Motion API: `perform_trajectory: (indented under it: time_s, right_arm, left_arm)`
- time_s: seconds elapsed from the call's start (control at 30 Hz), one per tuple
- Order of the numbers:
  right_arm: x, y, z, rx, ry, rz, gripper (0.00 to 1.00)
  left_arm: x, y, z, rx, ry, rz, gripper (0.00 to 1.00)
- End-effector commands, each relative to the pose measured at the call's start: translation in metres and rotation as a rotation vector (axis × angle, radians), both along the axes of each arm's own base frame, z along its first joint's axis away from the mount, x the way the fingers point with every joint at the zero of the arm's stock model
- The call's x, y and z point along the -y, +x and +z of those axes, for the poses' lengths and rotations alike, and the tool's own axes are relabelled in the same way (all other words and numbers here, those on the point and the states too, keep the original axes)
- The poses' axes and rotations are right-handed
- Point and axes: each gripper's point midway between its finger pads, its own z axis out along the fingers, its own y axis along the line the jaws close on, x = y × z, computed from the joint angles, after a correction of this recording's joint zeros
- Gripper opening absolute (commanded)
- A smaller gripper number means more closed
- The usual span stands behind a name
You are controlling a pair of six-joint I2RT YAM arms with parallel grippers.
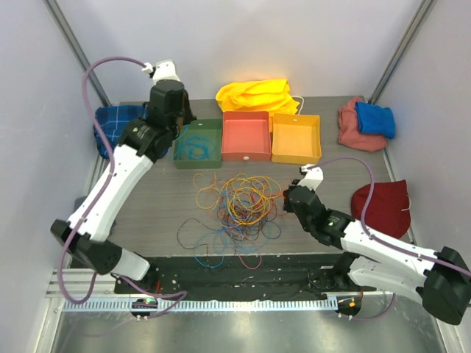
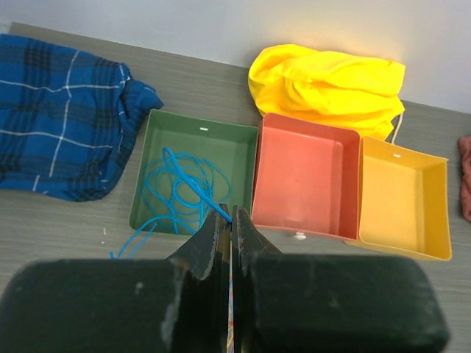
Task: Untangle the cables
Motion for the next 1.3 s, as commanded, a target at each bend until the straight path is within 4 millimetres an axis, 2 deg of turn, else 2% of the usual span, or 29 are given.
perform_trajectory:
  time_s: [0.0, 0.03, 0.07, 0.13, 0.27, 0.33, 0.37, 0.4, 0.43, 0.47, 0.57, 0.6, 0.63, 0.7, 0.73, 0.77, 0.8, 0.83, 0.87, 0.9, 0.93, 0.97, 1.0, 1.03, 1.07, 1.1, 1.17, 1.2, 1.27]
  right_arm:
    - [-0.023, 0.015, 0.030, 0.065, 0.070, 0.040, 0.01]
    - [-0.026, 0.016, 0.032, 0.078, 0.086, 0.048, 0.01]
    - [-0.026, 0.015, 0.032, 0.079, 0.084, 0.051, 0.01]
    - [-0.023, 0.013, 0.031, 0.081, 0.079, 0.055, 0.01]
    - [-0.020, 0.008, 0.029, 0.081, 0.088, 0.066, 0.01]
    - [-0.019, 0.006, 0.026, 0.074, 0.093, 0.067, 0.01]
    - [-0.020, 0.005, 0.024, 0.069, 0.091, 0.071, 0.01]
    - [-0.019, 0.005, 0.024, 0.070, 0.093, 0.072, 0.01]
    - [-0.019, 0.004, 0.024, 0.071, 0.092, 0.075, 0.01]
    - [-0.019, 0.005, 0.026, 0.074, 0.091, 0.072, 0.01]
    - [-0.019, 0.006, 0.026, 0.075, 0.079, 0.074, 0.01]
    - [-0.019, 0.007, 0.028, 0.080, 0.078, 0.072, 0.01]
    - [-0.020, 0.008, 0.029, 0.080, 0.074, 0.072, 0.01]
    - [-0.023, 0.011, 0.034, 0.087, 0.068, 0.075, 0.01]
    - [-0.024, 0.013, 0.037, 0.093, 0.067, 0.074, 0.01]
    - [-0.024, 0.015, 0.039, 0.096, 0.063, 0.072, 0.01]
    - [-0.027, 0.019, 0.051, 0.118, 0.068, 0.071, 0.01]
    - [-0.027, 0.022, 0.060, 0.133, 0.073, 0.064, 0.01]
    - [-0.029, 0.025, 0.068, 0.145, 0.075, 0.064, 0.01]
    - [-0.032, 0.032, 0.086, 0.175, 0.084, 0.061, 0.01]
    - [-0.034, 0.037, 0.098, 0.195, 0.093, 0.059, 0.01]
    - [-0.037, 0.041, 0.109, 0.211, 0.098, 0.063, 0.01]
    - [-0.040, 0.052, 0.130, 0.244, 0.104, 0.059, 0.01]
    - [-0.043, 0.058, 0.142, 0.260, 0.112, 0.057, 0.01]
    - [-0.048, 0.064, 0.152, 0.272, 0.118, 0.067, 0.01]
    - [-0.051, 0.073, 0.180, 0.313, 0.147, 0.062, 0.01]
    - [-0.057, 0.093, 0.188, 0.314, 0.145, 0.067, 0.01]
    - [-0.060, 0.101, 0.211, 0.347, 0.169, 0.065, 0.01]
    - [-0.062, 0.122, 0.215, 0.349, 0.160, 0.050, 0.01]
  left_arm:
    - [0.012, 0.040, 0.010, 0.062, -0.069, 0.007, 0.00]
    - [0.010, 0.050, 0.010, 0.070, -0.078, 0.018, 0.00]
    - [0.013, 0.062, -0.006, 0.042, -0.069, 0.020, 0.00]
    - [0.012, 0.076, -0.010, 0.041, -0.085, 0.025, 0.00]
    - [0.010, 0.109, -0.058, -0.040, -0.073, 0.053, 0.00]
    - [0.004, 0.118, -0.079, -0.081, -0.074, 0.075, 0.00]
    - [0.002, 0.121, -0.090, -0.109, -0.069, 0.080, 0.04]
    - [0.003, 0.126, -0.107, -0.144, -0.061, 0.085, 0.24]
    - [0.004, 0.126, -0.114, -0.162, -0.059, 0.083, 0.38]
    - [0.005, 0.126, -0.120, -0.182, -0.055, 0.080, 0.62]
    - [0.006, 0.119, -0.110, -0.155, -0.088, 0.078, 0.79]
    - [0.006, 0.116, -0.110, -0.145, -0.093, 0.076, 0.95]
    - [0.004, 0.109, -0.091, -0.109, -0.111, 0.073, 0.97]
    - [0.001, 0.099, -0.083, -0.094, -0.121, 0.073, 1.00]
    - [-0.002, 0.086, -0.064, -0.059, -0.143, 0.073, 1.00]
    - [-0.005, 0.077, -0.058, -0.049, -0.170, 0.083, 1.00]
    - [-0.007, 0.064, -0.074, -0.083, -0.175, 0.084, 1.00]
    - [-0.009, 0.045, -0.057, -0.044, -0.204, 0.069, 0.99]
    - [-0.010, 0.033, -0.059, -0.044, -0.216, 0.065, 0.97]
    - [-0.008, 0.022, -0.063, -0.050, -0.245, 0.056, 0.95]
    - [-0.004, 0.005, -0.093, -0.102, -0.233, 0.037, 0.93]
    - [-0.006, -0.013, -0.085, -0.076, -0.256, 0.023, 0.91]
    - [-0.001, -0.027, -0.093, -0.089, -0.264, 0.002, 0.90]
    - [-0.003, -0.041, -0.121, -0.137, -0.249, 0.004, 0.89]
    - [-0.005, -0.057, -0.117, -0.118, -0.271, -0.011, 0.89]
    - [-0.004, -0.066, -0.122, -0.125, -0.288, -0.017, 0.89]
    - [-0.006, -0.087, -0.145, -0.170, -0.295, -0.031, 0.88]
    - [-0.009, -0.097, -0.140, -0.150, -0.317, -0.042, 0.88]
    - [-0.014, -0.110, -0.153, -0.169, -0.325, -0.044, 0.88]
